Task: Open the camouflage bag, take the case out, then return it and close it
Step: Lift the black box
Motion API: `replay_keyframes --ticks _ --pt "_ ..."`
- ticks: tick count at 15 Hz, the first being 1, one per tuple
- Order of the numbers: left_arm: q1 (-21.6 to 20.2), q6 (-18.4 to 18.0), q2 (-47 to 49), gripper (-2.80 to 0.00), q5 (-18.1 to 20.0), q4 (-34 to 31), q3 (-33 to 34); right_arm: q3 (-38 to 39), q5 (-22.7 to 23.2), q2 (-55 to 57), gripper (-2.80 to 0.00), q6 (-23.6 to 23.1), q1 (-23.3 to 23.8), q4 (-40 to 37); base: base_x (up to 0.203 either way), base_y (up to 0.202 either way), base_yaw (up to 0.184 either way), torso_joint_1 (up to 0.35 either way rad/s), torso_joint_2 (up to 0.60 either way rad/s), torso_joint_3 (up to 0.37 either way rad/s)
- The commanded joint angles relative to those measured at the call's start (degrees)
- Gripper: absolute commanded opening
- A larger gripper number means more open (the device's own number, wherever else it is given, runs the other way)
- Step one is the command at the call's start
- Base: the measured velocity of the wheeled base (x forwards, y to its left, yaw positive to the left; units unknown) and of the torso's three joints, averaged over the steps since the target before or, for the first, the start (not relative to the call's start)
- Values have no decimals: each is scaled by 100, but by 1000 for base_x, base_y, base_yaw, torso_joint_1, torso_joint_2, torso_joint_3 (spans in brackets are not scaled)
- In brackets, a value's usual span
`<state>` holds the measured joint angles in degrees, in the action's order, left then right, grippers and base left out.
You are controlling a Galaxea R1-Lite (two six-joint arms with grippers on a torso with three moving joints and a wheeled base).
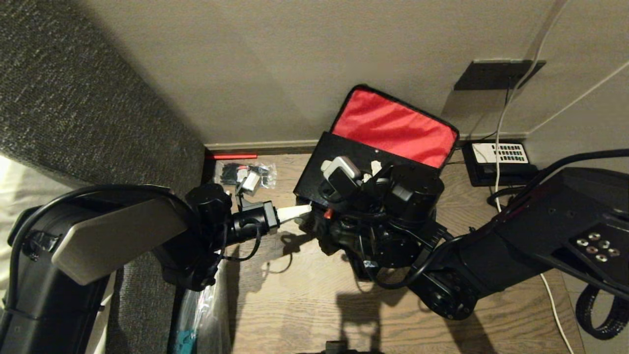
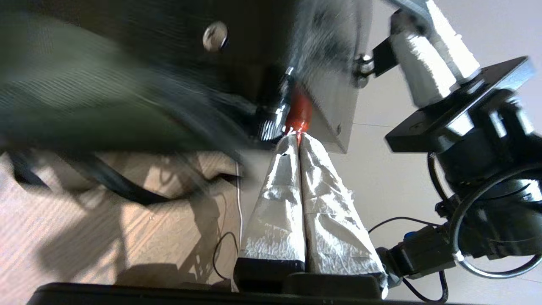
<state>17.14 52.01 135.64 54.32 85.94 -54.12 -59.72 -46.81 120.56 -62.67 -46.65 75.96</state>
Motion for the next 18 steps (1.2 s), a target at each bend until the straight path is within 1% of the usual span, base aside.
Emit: replay_keyframes --ticks 1,4,7,9,11,14,16,17,18 --pt "-23 23 41 -280 28 43 99 4 -22 2 -280 -35 -2 51 0 0 0 0 0 0" --pt "-53 -120 76 -280 26 37 130 -4 -22 11 -280 -35 -2 51 0 0 0 0 0 0" --pt "-173 -127 -118 -280 34 38 317 4 -22 37 -280 -26 6 51 0 0 0 0 0 0" --pt "-340 -152 -352 -280 35 37 723 4 -22 46 -280 -26 7 51 0 0 0 0 0 0" --pt "-555 -343 -774 -280 39 38 1288 -41 -22 46 -280 -26 9 51 0 0 0 0 0 0" --pt "-691 -587 -1696 -280 35 37 2249 -20 -22 46 -280 -26 7 51 0 0 0 0 0 0" --pt "-815 -845 -2210 -280 28 37 2787 -7 -22 37 -280 -17 18 59 0 0 0 0 0 0" --pt "-968 -1064 -2436 -280 24 37 3042 -36 -22 37 -280 -17 56 59 0 0 0 0 0 0" --pt "-1106 -1136 -2670 -280 17 37 3183 -57 -24 46 -280 -17 85 51 0 0 0 0 0 0"
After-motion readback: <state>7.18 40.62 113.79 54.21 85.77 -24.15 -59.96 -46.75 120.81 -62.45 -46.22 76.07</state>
